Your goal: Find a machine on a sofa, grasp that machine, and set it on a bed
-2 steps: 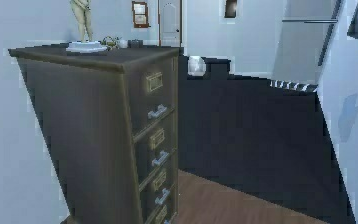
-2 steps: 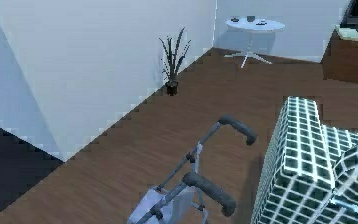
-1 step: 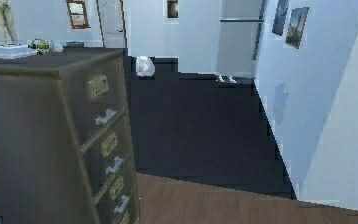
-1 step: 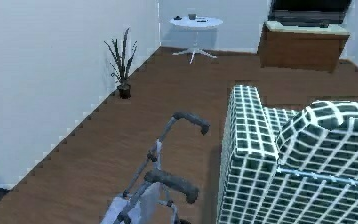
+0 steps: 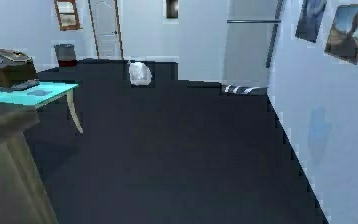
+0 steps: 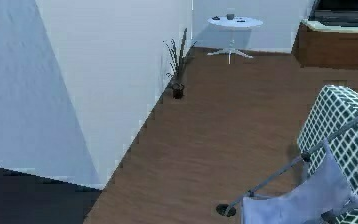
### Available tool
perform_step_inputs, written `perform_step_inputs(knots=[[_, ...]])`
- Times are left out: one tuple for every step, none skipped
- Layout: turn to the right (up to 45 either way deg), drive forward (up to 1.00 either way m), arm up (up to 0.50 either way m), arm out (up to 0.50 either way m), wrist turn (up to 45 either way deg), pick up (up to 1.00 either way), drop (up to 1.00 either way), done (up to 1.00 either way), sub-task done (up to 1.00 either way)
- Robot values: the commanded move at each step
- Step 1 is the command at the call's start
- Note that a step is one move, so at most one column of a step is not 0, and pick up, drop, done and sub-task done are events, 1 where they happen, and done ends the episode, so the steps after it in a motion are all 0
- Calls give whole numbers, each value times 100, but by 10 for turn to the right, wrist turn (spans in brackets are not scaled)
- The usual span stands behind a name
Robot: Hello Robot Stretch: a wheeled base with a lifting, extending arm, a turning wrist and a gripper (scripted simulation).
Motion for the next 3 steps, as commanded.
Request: perform_step_inputs(knots=[[450,0,0,0,0,0,0,0,0],[120,0,0,0,0,0,0,0,0],[0,45,0,0,0,0,0,0,0]])
